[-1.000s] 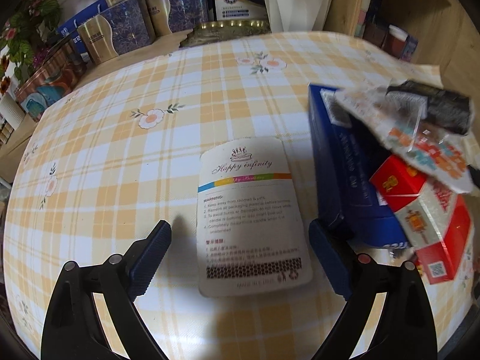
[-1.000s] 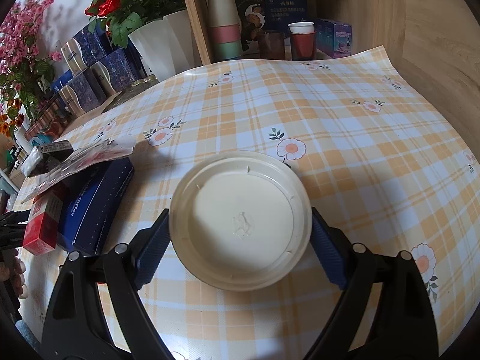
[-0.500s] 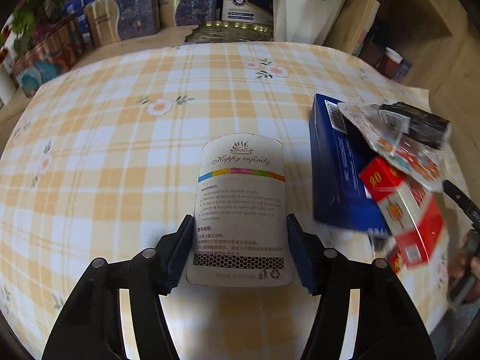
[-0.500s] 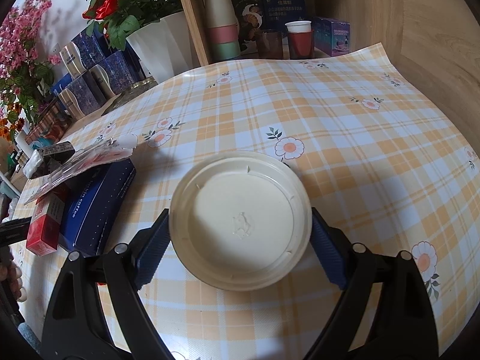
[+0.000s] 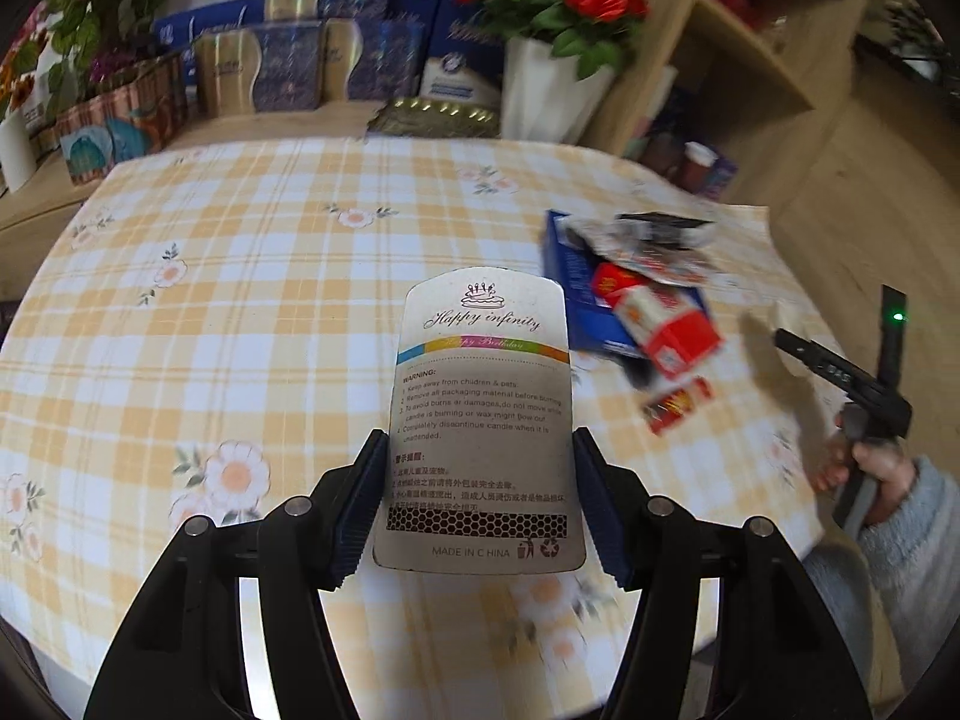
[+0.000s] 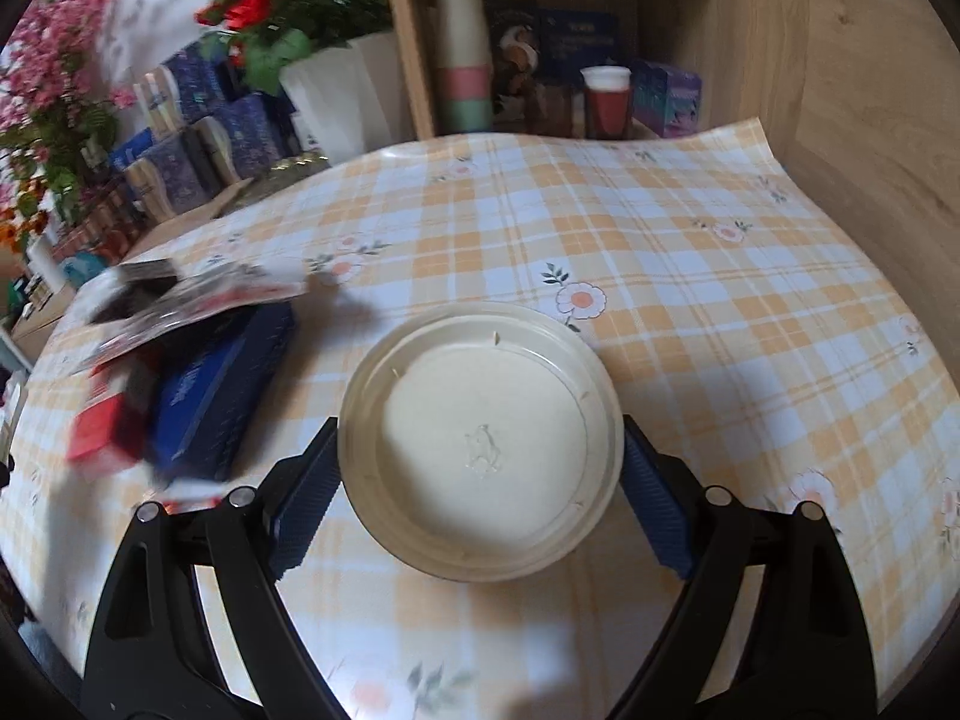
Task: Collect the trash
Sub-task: 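Carry the card and cream lid to the bin and open the left tool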
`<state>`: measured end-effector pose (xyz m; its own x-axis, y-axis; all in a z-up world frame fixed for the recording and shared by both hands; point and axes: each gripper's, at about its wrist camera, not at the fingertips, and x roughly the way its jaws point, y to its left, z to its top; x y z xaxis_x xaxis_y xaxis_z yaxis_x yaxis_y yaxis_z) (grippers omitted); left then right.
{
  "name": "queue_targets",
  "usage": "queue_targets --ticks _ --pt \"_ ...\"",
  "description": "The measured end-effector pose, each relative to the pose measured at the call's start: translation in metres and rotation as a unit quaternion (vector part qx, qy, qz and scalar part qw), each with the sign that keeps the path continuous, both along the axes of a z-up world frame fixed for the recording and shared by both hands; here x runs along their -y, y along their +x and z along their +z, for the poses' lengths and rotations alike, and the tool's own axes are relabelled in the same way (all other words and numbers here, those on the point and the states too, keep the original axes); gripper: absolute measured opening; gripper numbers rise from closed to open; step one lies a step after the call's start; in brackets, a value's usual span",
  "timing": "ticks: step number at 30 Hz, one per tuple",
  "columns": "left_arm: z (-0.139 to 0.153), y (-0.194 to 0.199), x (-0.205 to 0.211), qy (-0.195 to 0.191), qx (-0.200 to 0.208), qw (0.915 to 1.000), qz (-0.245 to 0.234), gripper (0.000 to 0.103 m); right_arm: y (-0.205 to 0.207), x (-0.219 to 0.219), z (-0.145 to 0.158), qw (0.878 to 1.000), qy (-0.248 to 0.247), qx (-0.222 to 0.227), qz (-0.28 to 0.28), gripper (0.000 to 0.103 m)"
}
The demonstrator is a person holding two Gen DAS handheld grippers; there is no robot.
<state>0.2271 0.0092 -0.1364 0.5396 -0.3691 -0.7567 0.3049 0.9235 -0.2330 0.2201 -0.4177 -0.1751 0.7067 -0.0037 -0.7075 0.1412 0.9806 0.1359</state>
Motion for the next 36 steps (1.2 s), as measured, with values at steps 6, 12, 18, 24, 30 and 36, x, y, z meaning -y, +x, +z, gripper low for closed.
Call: queue_targets --ticks 6,12,18,24,30,36 --pt "0.017 -0.045 -0.002 -0.017 0.021 0.9990 -0.037 0.061 -0.059 -0.014 0.032 0.998 0.038 0.043 0.005 0.086" --pt "0.014 -0.092 0.013 -0.019 0.031 0.9961 -0.081 0.062 -0.111 -0.038 0.048 0.997 0.051 0.063 0.018 0.086" --pt "-0.007 -0.137 0.031 0.007 0.026 0.9894 -0.143 0.063 -0.149 -0.062 0.056 0.995 0.050 0.071 0.041 0.086" --pt "-0.035 -0.172 0.049 0.046 0.009 0.9760 -0.212 0.064 -0.173 -0.087 0.054 0.995 0.038 0.068 0.067 0.086" --pt "-0.071 -0.185 0.061 0.091 -0.026 0.9641 -0.248 0.065 -0.184 -0.099 0.051 0.994 0.044 0.063 0.078 0.086" --pt "-0.103 -0.182 0.069 0.117 -0.068 0.9562 -0.259 0.065 -0.186 -0.103 0.047 0.994 0.046 0.054 0.081 0.086"
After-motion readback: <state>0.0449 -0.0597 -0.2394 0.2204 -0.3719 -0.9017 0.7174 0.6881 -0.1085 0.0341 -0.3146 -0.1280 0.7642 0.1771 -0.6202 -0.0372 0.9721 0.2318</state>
